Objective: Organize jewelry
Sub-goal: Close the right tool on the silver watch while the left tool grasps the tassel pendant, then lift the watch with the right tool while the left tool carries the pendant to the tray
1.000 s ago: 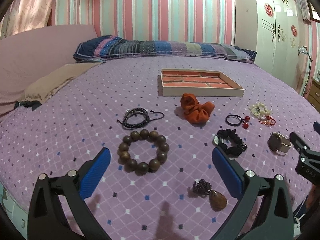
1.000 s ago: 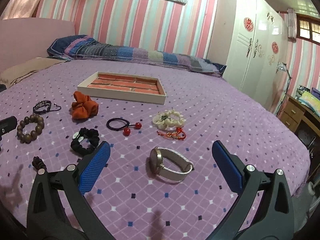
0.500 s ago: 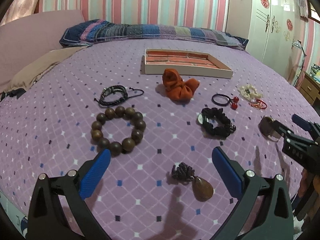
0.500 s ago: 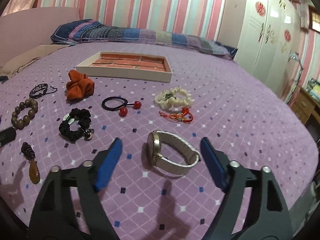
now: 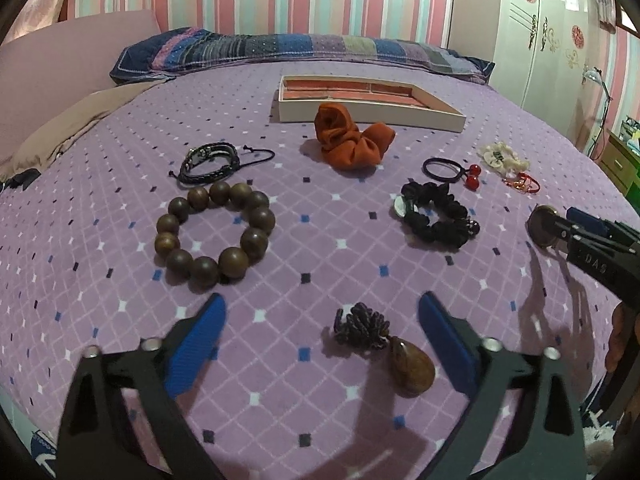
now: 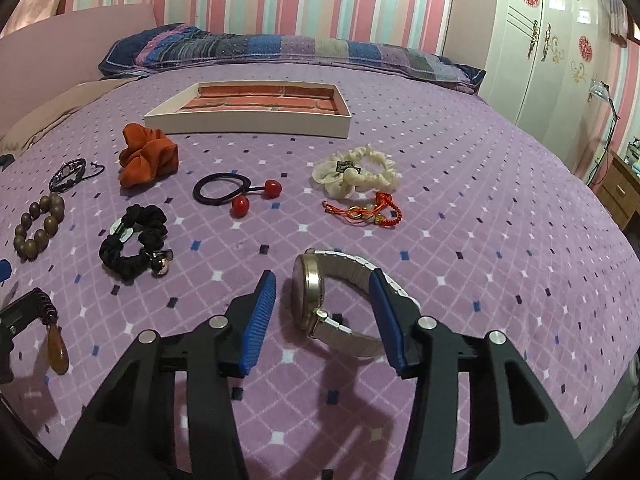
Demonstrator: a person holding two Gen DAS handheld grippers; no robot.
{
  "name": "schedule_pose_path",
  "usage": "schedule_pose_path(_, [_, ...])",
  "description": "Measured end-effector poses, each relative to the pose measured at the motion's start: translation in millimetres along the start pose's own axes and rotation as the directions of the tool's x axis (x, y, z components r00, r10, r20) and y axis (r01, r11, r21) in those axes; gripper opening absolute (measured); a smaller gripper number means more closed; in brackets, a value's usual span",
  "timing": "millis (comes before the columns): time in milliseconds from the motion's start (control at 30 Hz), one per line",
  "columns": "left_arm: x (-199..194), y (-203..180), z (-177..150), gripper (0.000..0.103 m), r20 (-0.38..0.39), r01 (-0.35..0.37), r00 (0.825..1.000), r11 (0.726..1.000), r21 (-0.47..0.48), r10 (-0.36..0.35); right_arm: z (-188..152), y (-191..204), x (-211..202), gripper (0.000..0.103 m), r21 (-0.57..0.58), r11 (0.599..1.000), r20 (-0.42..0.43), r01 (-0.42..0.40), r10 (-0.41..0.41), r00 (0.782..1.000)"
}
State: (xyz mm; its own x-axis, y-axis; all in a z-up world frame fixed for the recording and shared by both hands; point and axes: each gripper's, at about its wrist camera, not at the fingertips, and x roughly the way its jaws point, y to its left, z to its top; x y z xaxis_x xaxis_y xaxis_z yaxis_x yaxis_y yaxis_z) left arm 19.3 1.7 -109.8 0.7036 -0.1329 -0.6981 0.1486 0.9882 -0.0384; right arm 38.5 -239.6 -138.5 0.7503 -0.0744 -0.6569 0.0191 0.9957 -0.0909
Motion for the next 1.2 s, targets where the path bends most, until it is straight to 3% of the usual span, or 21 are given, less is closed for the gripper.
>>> schedule_pose_path(67, [5.6, 1.0, -1.0, 0.079, -0.019, 0.007, 1.000, 1.000, 0.001, -0.007, 1.0, 0.3, 1.8, 0.043, 0.003, 1.000, -0.007, -0.007, 0.007, 1.000])
schedule_pose_path(200, [15.0, 3.0, -3.8, 0.076, -0.048, 0.032, 0.998, 0.999, -0.013, -0.033, 3.0, 1.5, 5.1, 0.042, -0.001, 1.000, -0.015, -0.008, 0.008, 1.000])
schedule_pose_path(267, [16.9, 0.9, -4.2, 0.065, -0.052, 0.043, 0.998, 0.999, -0.009, -0.043, 3.7, 1.1, 8.2, 0.040, 0.002, 1.000, -0.024, -0.013, 0.013, 1.000])
schedule_pose_path(400, [18.9, -1.6, -5.3, 0.064, -0.051, 0.035, 0.998, 0.999, 0.001, -0.035, 5.6, 0.6, 13.5, 0.032, 0.016, 0.999, -0.040, -0.036, 0.036, 0.999])
schedule_pose_path(600, [18.6, -5.9, -5.8, 0.051, -0.051, 0.055, 0.997, 0.998, 0.014, -0.054, 2.6, 5.6, 20.3, 0.026, -0.007, 0.999, -0.054, -0.032, 0.032, 0.998])
schedule_pose_path(833, [21.6, -9.4, -3.5, 0.030, -0.056, 0.070, 0.996, 0.997, 0.029, -0.068, 2.5, 2.5, 29.6, 0.020, 0.008, 0.999, -0.074, -0.051, 0.052, 0.996])
schedule_pose_path(1200, [20.4, -10.4, -0.5, 0.025, -0.065, 0.088, 0.994, 0.996, 0.033, -0.085, 2.0, 1.6, 32.2, 0.013, 0.010, 0.996, -0.077, -0.091, 0.091, 0.993])
